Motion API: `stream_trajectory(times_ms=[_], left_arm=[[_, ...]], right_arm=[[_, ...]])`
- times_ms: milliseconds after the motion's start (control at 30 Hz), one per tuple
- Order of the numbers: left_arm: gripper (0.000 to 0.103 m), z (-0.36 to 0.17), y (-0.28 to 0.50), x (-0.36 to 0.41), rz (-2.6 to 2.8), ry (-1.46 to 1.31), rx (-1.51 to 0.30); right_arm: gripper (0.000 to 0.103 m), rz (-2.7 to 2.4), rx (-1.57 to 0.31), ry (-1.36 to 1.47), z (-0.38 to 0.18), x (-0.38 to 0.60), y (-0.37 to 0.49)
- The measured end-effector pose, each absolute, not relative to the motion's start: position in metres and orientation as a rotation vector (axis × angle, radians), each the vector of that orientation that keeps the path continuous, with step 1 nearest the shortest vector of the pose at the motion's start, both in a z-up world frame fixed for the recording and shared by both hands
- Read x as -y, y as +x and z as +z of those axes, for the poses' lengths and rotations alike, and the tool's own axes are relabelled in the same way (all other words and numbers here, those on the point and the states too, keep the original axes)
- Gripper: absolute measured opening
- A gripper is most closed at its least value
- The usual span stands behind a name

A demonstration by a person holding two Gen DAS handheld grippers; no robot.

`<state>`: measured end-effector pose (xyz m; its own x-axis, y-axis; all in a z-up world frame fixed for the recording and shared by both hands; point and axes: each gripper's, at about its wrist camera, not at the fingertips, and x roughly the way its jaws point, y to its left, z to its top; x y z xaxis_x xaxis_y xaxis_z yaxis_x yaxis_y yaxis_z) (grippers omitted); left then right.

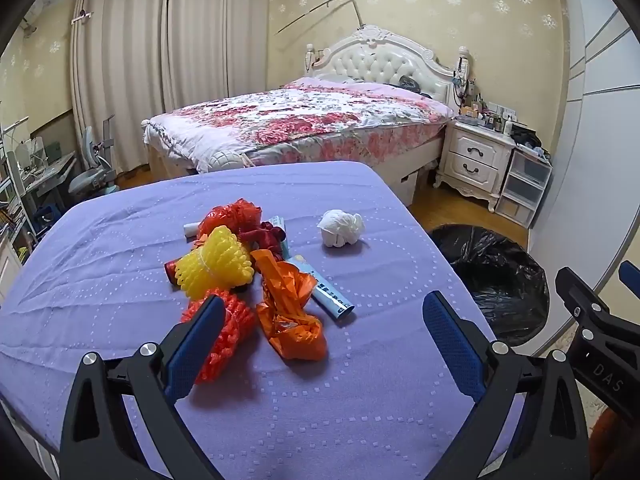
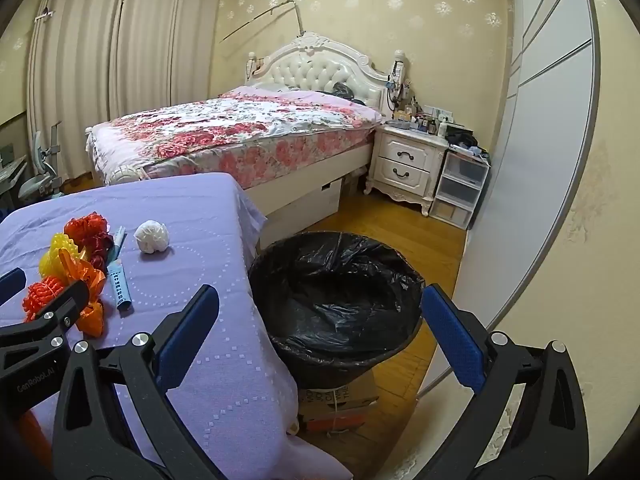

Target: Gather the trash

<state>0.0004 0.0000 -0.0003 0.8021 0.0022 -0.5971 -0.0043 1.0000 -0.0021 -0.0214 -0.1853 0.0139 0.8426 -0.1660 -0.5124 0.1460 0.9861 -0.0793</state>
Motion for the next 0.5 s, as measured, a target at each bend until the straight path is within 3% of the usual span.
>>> stream_trajectory(times_ms=[500], left_arm=[[0.096,0.0007,0.0023,-0.0002,-0.001,-0.007,-0.628]], right_arm=[[0.099,-0.166,-0.554,-0.036,0.0097,0.1846,-0.0219]])
